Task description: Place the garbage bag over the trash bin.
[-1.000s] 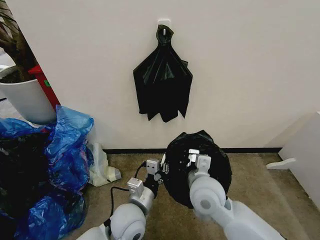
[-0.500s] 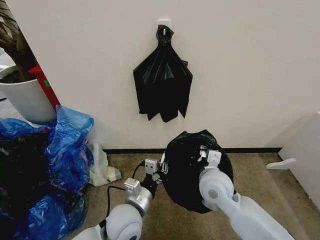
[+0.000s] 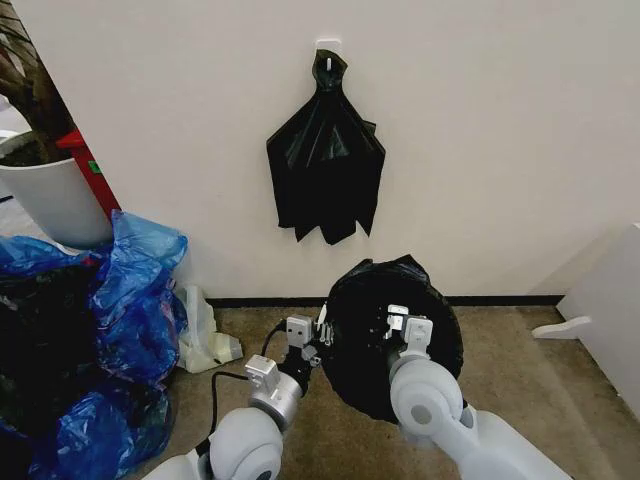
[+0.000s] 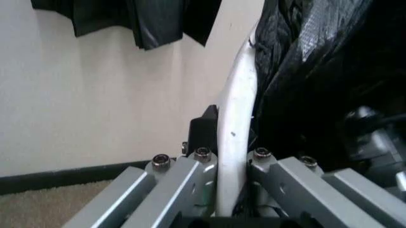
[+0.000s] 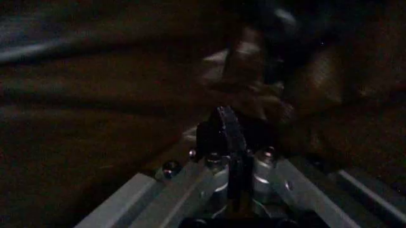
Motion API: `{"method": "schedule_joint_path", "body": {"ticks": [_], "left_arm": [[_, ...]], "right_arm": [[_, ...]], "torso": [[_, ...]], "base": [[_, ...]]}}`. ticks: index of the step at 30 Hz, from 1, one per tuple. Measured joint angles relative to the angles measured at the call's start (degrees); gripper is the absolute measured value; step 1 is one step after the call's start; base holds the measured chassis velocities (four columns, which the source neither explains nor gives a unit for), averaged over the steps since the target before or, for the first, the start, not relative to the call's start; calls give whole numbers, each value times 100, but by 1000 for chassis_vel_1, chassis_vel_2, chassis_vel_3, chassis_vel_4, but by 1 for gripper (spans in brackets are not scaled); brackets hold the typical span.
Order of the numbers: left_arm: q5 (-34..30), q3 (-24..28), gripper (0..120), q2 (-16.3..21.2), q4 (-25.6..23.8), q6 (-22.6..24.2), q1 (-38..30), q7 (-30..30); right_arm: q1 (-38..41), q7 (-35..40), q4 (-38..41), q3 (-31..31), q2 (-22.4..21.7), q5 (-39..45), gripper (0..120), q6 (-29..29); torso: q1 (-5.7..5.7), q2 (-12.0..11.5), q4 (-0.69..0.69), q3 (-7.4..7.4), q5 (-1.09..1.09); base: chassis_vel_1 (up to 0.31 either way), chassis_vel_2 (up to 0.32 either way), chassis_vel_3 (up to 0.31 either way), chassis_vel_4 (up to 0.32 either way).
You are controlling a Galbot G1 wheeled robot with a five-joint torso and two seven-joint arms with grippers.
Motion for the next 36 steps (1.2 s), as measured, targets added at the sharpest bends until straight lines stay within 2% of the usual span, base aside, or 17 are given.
{"method": "schedule_joint_path", "body": {"ticks": [6, 16, 22, 27, 32, 34, 36], "left_arm": [[0, -69, 1, 47, -197, 20, 95, 2], [22, -27, 1, 77, -260, 43, 200, 25], [40, -92, 1, 3, 16, 44, 164, 26], [-219, -115, 1, -80, 173, 195, 120, -48], [-434, -181, 1, -99, 213, 286, 121, -147], [-885, -355, 1, -134, 302, 402, 124, -360], [-1008, -405, 1, -144, 319, 433, 125, -419]], "right_arm": [[18, -33, -116, 58, -2, 10, 0, -9], [-135, -34, -5, 198, -35, 7, 0, -2], [-206, -106, 398, 121, -95, 16, 0, 26], [-325, -807, 795, -22, -104, -106, 0, 105], [-407, -1084, 1114, -57, -171, -265, 0, 133], [-675, -1543, 1613, 195, -338, -376, 0, 158], [-775, -1698, 1719, 289, -381, -422, 0, 160]], "torso": [[0, 0, 0, 0, 0], [0, 0, -1, 0, 0], [0, 0, 0, 0, 0], [0, 0, 0, 0, 0], [0, 0, 1, 0, 0], [0, 0, 1, 0, 0], [0, 0, 1, 0, 0]], "base": [[0, 0, 0, 0], [0, 0, 0, 0], [0, 0, 0, 0], [0, 0, 0, 0], [0, 0, 0, 0], [0, 0, 0, 0], [0, 0, 0, 0]]}}
